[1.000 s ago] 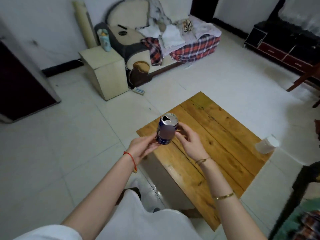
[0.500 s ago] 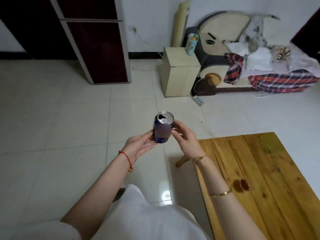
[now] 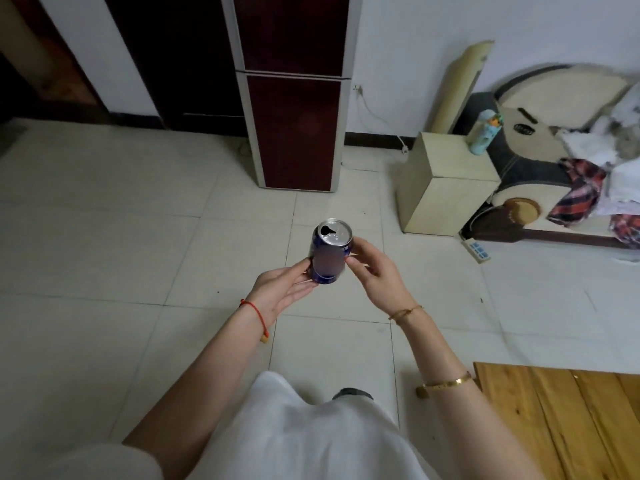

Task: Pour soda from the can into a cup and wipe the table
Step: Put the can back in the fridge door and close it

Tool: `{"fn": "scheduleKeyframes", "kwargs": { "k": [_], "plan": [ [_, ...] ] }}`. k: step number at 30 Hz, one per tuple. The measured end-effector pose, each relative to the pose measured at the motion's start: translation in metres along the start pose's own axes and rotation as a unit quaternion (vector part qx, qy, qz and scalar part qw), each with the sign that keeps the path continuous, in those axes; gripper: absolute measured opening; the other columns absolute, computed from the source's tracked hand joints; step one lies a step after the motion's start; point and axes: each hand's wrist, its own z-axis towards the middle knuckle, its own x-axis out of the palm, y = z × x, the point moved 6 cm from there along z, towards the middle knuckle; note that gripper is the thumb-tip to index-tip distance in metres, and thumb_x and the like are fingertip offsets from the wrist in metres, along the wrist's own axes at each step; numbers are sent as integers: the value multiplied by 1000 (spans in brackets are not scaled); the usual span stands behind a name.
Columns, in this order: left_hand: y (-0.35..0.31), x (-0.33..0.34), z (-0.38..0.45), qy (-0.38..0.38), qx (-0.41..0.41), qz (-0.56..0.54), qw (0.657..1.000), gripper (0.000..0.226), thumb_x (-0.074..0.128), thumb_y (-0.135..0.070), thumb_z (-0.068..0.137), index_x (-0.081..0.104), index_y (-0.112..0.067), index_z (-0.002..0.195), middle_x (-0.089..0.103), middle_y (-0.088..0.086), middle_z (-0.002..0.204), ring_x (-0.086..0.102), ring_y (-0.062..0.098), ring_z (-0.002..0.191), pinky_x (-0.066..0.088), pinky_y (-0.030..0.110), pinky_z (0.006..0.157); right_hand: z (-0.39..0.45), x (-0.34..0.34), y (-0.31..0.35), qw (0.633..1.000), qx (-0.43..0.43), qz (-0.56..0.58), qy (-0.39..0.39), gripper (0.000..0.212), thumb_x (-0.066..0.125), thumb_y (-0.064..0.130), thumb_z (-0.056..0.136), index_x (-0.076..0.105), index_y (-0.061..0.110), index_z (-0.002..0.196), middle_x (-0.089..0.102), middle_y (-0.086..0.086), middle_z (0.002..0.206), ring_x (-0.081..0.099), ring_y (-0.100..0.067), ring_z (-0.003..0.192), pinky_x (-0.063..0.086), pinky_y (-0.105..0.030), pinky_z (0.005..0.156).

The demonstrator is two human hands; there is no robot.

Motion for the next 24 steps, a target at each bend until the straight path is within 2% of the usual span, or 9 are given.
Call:
{"fn": "scheduleKeyframes", "kwargs": {
  "k": [3, 7, 15, 20, 24],
  "plan": [
    [-22, -27, 18, -7, 6, -12, 1000, 29, 72, -27, 88, 67, -1, 100, 75, 15, 96, 74, 23, 91, 56, 30, 90, 35, 24, 10, 1000, -8, 6, 18, 33, 53, 10, 97, 55, 11, 131, 64, 2, 122, 61, -10, 110, 48, -17, 92],
    [-49, -56, 42, -20, 12, -33, 999, 26, 71, -25, 89, 66, -2, 99, 75, 14, 94, 74, 23, 91, 55, 31, 91, 82, 54, 17, 999, -16, 8, 48, 33, 52, 9, 97, 55, 11, 130, 65, 3, 120, 62, -8, 108, 47, -14, 89],
    [-113, -110, 111, -60, 24, -63, 996, 35, 73, -27, 87, 64, 0, 108, 72, 17, 107, 74, 23, 95, 59, 27, 84, 202, 108, 25, 993, -48, -2, 109, 35, 53, 9, 97, 53, 9, 133, 63, 2, 123, 62, -11, 107, 45, -10, 87],
    [-175, -135, 166, -95, 36, -93, 990, 40, 73, -26, 87, 64, 4, 113, 72, 20, 108, 74, 23, 91, 60, 23, 75, 297, 135, 40, 987, -71, 0, 145, 36, 53, 12, 98, 53, 12, 133, 62, 5, 124, 61, -10, 109, 46, -12, 90],
    [-231, -154, 210, -112, 44, -97, 988, 43, 74, -28, 86, 64, 2, 114, 72, 19, 110, 74, 23, 95, 60, 24, 77, 375, 154, 53, 984, -87, 12, 158, 36, 53, 12, 97, 53, 12, 134, 63, 2, 126, 62, -13, 110, 48, -18, 92]
  ]
}}
